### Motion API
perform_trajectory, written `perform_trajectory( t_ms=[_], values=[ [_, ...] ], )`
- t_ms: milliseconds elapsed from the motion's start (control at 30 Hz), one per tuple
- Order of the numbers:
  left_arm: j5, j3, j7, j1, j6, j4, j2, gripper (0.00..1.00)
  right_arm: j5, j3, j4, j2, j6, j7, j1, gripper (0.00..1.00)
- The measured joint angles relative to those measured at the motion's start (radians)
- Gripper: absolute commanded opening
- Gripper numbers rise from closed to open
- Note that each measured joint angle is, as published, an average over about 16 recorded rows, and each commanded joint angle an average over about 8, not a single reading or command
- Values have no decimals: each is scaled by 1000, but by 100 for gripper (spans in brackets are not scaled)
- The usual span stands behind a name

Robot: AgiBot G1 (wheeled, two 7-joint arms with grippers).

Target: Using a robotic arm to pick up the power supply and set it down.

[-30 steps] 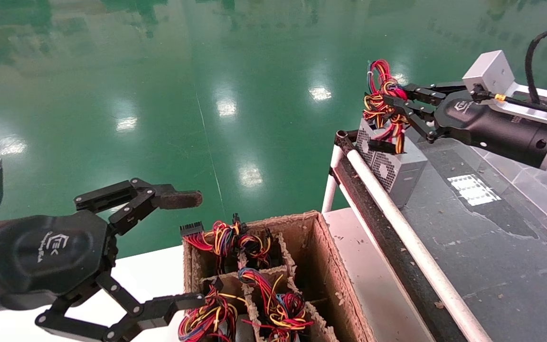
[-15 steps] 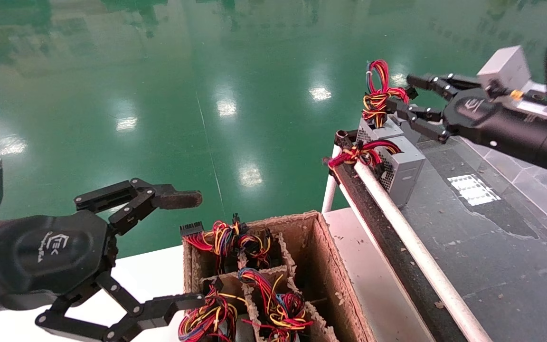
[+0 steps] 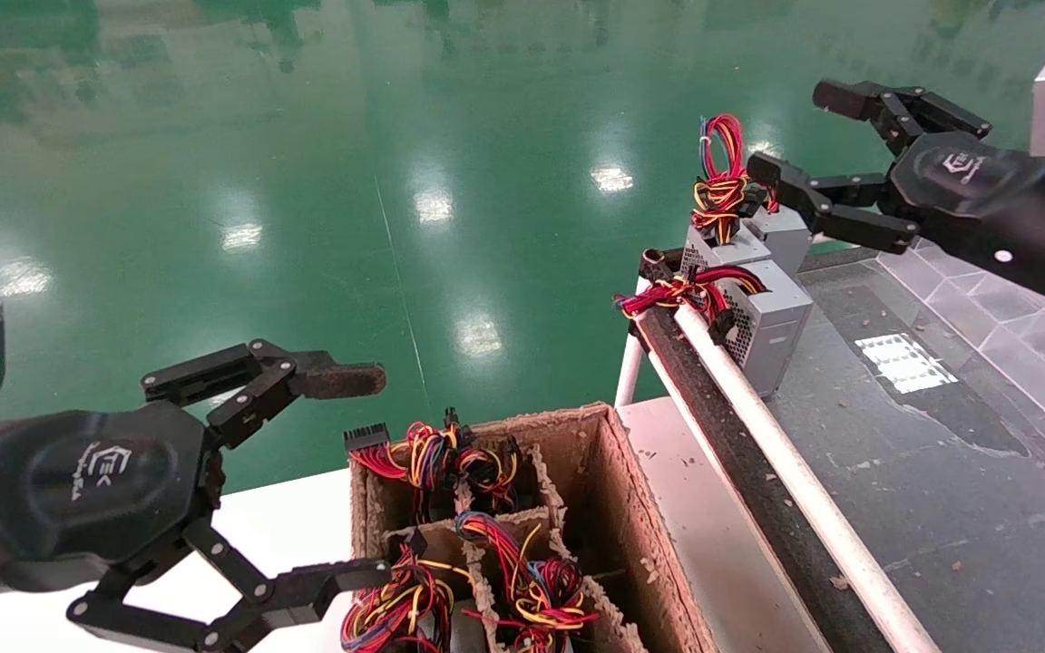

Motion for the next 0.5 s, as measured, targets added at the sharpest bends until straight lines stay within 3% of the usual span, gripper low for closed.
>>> perform_trajectory(
  t_ms=[500],
  values=[
    [0,0,0,0,0,0,0,100,67,16,324,81,-13,182,-162,100]
  ],
)
